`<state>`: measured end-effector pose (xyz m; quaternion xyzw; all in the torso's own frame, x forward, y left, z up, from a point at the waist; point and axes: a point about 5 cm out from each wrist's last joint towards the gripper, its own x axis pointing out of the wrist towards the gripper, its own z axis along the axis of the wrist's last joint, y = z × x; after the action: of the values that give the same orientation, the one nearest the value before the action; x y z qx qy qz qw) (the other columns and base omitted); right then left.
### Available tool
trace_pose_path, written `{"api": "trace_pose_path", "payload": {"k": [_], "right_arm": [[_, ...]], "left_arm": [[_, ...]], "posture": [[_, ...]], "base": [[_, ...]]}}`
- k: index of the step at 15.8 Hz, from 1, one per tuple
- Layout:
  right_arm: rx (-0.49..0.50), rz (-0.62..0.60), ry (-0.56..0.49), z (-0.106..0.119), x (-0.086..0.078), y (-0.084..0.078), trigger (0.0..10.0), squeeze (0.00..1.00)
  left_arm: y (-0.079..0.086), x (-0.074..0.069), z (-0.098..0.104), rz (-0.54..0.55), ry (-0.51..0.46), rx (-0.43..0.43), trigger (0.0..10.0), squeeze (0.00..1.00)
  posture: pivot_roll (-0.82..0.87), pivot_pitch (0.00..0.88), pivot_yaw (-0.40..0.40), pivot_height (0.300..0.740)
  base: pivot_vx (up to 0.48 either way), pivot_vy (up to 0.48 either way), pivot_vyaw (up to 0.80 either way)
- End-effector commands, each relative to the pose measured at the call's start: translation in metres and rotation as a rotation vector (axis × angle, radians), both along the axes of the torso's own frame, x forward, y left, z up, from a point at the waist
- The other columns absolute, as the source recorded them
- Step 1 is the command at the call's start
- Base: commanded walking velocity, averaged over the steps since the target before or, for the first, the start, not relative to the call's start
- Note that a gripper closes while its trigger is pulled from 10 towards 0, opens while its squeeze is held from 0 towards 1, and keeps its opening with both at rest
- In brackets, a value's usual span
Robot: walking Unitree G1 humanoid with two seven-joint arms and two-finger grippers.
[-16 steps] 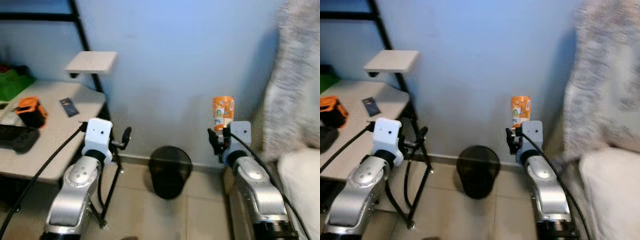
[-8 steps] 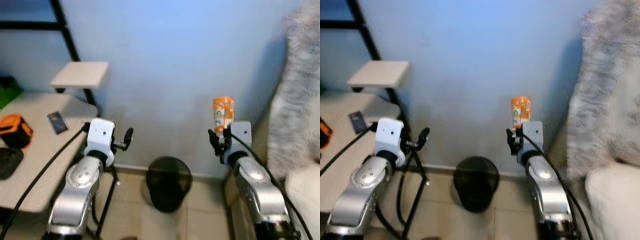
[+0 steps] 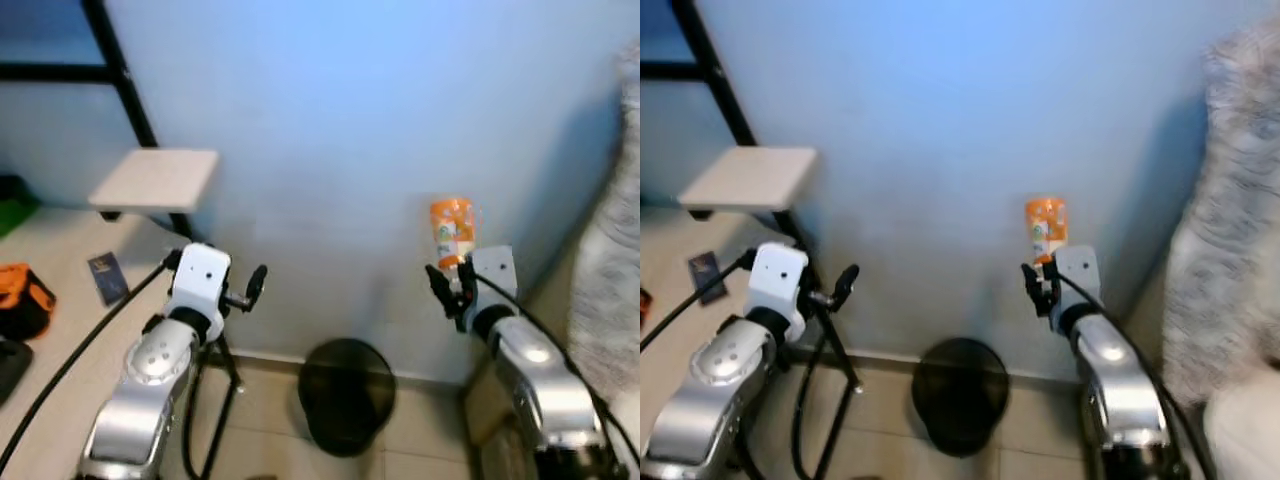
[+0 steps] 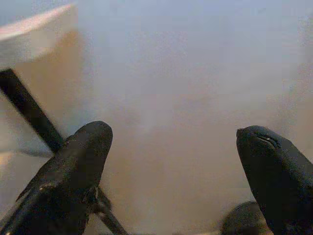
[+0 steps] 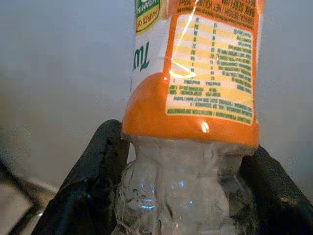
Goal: Clean up the room
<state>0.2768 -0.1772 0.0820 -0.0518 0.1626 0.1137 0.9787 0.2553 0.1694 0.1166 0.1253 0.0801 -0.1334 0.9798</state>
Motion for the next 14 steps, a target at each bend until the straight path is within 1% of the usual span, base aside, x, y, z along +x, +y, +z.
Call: {"api": "trace_pose_path", "payload": {"k": [1, 2, 3, 4, 5, 6, 8, 9, 11, 12, 14], "right_arm": [[-0.017, 0.167, 0.049, -0.007, 0.003, 0.016, 10.0, 0.00], [-0.045, 0.223, 0.062, -0.011, 0.004, 0.018, 10.0, 0.00], [-0.063, 0.283, 0.112, -0.021, 0.009, 0.021, 10.0, 0.00], [-0.137, 0.331, 0.180, -0.036, 0.016, 0.026, 10.0, 0.00], [-0.159, 0.344, 0.203, -0.041, 0.018, 0.028, 10.0, 0.00], [-0.210, 0.361, 0.247, -0.051, 0.023, 0.034, 10.0, 0.00], [-0.260, 0.361, 0.278, -0.058, 0.029, 0.041, 10.0, 0.00], [-0.302, 0.355, 0.313, -0.063, 0.033, 0.048, 10.0, 0.00], [-0.360, 0.323, 0.349, -0.070, 0.033, 0.052, 10.0, 0.00], [-0.377, 0.308, 0.369, -0.073, 0.032, 0.052, 10.0, 0.00], [-0.377, 0.308, 0.369, -0.073, 0.032, 0.052, 10.0, 0.00]], "left_arm": [[-0.007, 0.000, -0.001, -0.102, 0.023, 0.015, 10.0, 0.00], [-0.010, -0.002, -0.003, -0.162, 0.049, 0.026, 10.0, 0.00], [-0.010, -0.007, -0.008, -0.256, 0.100, 0.062, 10.0, 0.00], [-0.006, -0.012, -0.013, -0.350, 0.160, 0.095, 10.0, 0.00], [-0.006, -0.014, -0.014, -0.383, 0.175, 0.103, 10.0, 0.00], [-0.005, -0.018, -0.014, -0.473, 0.208, 0.122, 10.0, 0.00], [-0.003, -0.020, -0.014, -0.548, 0.237, 0.147, 10.0, 0.00], [0.001, -0.019, -0.013, -0.612, 0.271, 0.181, 10.0, 0.00], [0.004, -0.018, -0.012, -0.656, 0.294, 0.233, 10.0, 0.00], [0.006, -0.018, -0.013, -0.665, 0.304, 0.250, 10.0, 0.00], [0.006, -0.018, -0.013, -0.665, 0.304, 0.250, 10.0, 0.00]], "posture": [[-0.01, 0.000, 0.054, 0.740], [-0.01, 0.000, 0.056, 0.740], [-0.01, 0.000, 0.057, 0.740], [-0.01, 0.000, 0.064, 0.740], [-0.01, 0.000, 0.065, 0.740], [0.00, 0.000, 0.066, 0.740], [0.01, 0.000, 0.063, 0.740], [0.01, 0.000, 0.059, 0.740], [0.02, 0.000, 0.051, 0.740], [0.03, 0.000, 0.046, 0.740], [0.03, 0.000, 0.046, 0.740]], "base": [[0.000, 0.000, 0.00], [0.000, 0.000, 0.00], [0.000, 0.000, 0.00], [0.000, 0.000, 0.00], [0.000, 0.000, 0.00], [0.000, 0.000, 0.00], [0.000, 0.000, 0.00], [0.000, 0.000, 0.00], [0.000, 0.000, 0.00], [0.000, 0.000, 0.00], [0.000, 0.000, 0.00]]}}
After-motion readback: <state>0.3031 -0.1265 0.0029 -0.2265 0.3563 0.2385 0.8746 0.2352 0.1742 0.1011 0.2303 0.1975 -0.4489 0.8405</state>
